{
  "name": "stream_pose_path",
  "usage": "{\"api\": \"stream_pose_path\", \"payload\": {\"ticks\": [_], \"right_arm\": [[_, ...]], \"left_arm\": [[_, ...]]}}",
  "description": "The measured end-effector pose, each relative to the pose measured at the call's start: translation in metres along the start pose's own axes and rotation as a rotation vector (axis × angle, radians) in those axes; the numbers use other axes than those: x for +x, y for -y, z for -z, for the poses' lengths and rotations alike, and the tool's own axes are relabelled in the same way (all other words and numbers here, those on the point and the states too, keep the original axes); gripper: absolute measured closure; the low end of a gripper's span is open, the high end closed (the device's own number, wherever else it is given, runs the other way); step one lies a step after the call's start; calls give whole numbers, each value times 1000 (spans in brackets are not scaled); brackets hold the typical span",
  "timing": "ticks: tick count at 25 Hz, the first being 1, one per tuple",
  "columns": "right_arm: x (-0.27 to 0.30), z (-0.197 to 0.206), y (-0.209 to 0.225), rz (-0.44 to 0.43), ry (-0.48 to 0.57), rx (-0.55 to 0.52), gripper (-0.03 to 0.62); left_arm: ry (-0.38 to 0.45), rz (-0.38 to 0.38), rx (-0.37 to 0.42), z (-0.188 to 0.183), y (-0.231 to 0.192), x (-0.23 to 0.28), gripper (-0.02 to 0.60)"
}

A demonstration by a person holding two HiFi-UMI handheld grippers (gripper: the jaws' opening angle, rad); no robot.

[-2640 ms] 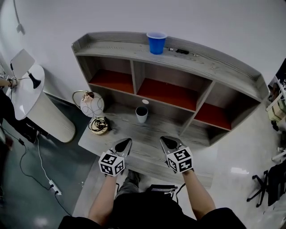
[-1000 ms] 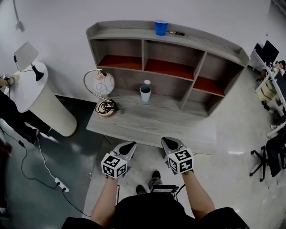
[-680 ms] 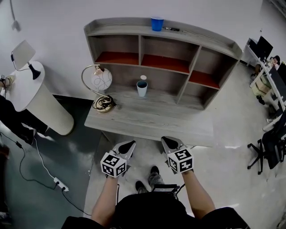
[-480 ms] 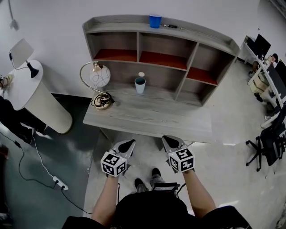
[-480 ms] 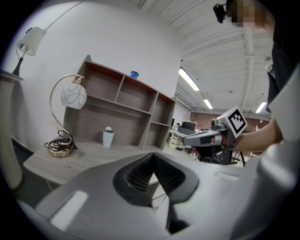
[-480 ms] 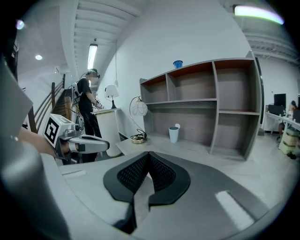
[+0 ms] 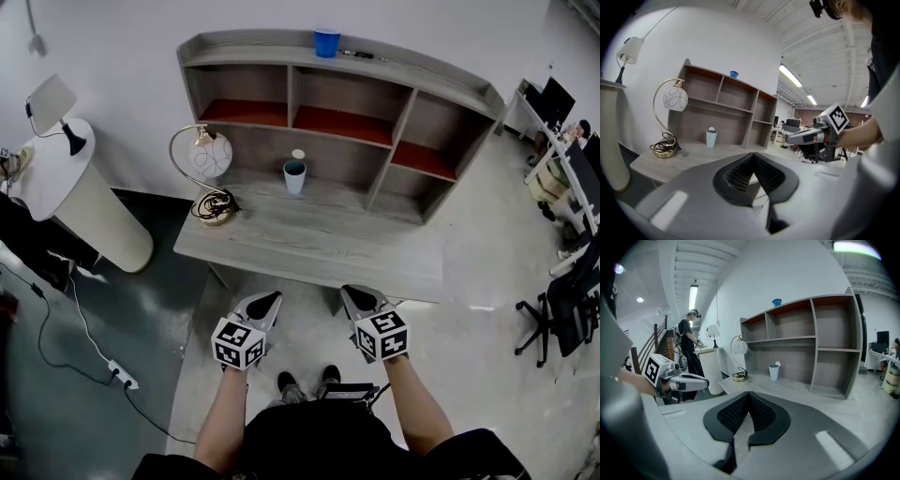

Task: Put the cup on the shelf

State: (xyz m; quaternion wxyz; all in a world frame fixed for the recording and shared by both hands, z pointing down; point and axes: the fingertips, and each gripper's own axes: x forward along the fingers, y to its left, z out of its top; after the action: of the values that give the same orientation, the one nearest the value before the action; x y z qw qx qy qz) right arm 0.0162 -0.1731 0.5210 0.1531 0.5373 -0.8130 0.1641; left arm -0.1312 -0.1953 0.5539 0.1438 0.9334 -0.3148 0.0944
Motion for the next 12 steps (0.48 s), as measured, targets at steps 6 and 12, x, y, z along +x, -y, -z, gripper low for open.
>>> {"api": "stream_pose_path", "payload": {"ticks": [6, 12], "right_arm": [[-5, -6, 14, -26, 10, -21, 582], [-6, -14, 27, -47, 22, -34, 582]], "left_arm": [[7, -37, -9, -3, 10, 11, 581], [33, -54, -1, -19, 18, 22, 581]]}}
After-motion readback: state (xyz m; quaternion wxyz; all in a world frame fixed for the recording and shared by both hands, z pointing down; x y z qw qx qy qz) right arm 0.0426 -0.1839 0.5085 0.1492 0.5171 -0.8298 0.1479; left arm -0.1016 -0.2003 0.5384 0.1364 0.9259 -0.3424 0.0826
